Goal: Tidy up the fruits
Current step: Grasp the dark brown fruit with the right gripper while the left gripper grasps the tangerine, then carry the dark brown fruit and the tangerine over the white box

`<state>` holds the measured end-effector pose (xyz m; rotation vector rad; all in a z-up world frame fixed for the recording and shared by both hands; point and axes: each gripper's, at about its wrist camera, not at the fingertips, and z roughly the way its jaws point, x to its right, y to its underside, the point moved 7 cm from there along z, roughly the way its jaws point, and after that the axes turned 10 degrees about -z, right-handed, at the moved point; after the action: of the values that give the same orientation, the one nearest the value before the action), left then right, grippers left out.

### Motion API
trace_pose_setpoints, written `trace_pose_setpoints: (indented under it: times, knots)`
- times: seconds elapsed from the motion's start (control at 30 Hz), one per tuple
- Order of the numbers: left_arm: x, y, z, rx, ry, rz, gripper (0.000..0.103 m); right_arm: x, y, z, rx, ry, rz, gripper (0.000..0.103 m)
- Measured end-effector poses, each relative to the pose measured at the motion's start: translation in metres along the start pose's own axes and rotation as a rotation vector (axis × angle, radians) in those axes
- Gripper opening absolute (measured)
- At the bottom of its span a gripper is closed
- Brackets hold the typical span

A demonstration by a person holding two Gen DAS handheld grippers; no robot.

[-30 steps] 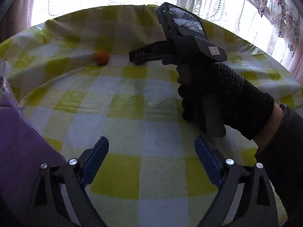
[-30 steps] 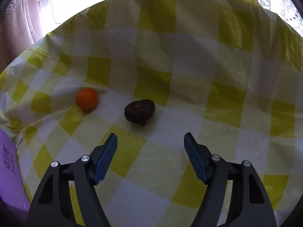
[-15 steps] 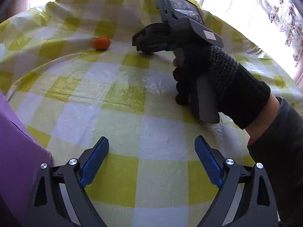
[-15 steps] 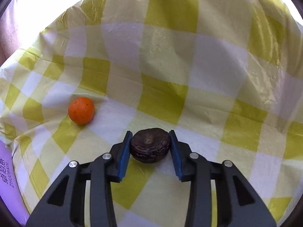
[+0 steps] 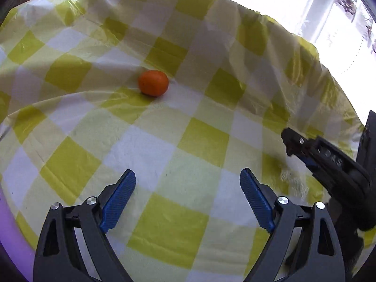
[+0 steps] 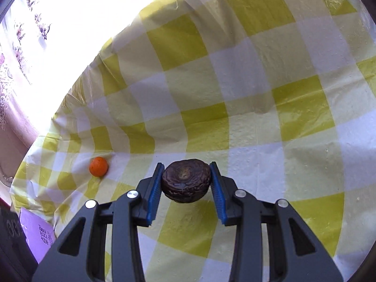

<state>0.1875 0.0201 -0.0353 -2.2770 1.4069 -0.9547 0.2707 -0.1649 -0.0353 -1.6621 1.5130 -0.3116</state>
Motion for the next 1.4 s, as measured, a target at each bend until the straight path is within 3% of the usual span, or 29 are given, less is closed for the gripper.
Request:
trace_pose_setpoints:
  times: [0.17, 0.43, 0.53, 0.57, 0.67, 0.93, 1.4]
  knots:
    - [-0.002, -0.041, 0.029, 0.047, -0.067, -0.041, 0.071, -0.001, 0.0, 0.002, -0.015, -0.029, 0.004, 0.039]
    - [-0.019, -0.091, 0.06, 0.071, -0.106, -0.14, 0.051, -0.001, 0.001, 0.001, -0.016, -0.049, 0.003, 0.039]
    - [-0.017, -0.1, 0.066, 0.079, -0.145, -0.123, 0.045, 0.0, 0.002, 0.0, -0.015, -0.054, 0.003, 0.039]
    - [-0.016, -0.1, 0.067, 0.082, -0.166, -0.114, 0.038, 0.001, 0.002, 0.0, -0.015, -0.054, 0.003, 0.039]
    - [-0.014, -0.1, 0.066, 0.081, -0.165, -0.11, 0.038, 0.001, 0.002, 0.001, -0.019, -0.054, 0.004, 0.039]
    - [-0.008, -0.069, 0.034, 0.091, -0.104, -0.097, 0.037, 0.0, 0.002, 0.004, -0.028, -0.04, 0.009, 0.039]
    - [0.014, 0.028, -0.038, 0.027, 0.038, 0.007, 0.037, 0.007, 0.0, 0.003, -0.007, -0.002, 0.034, 0.039]
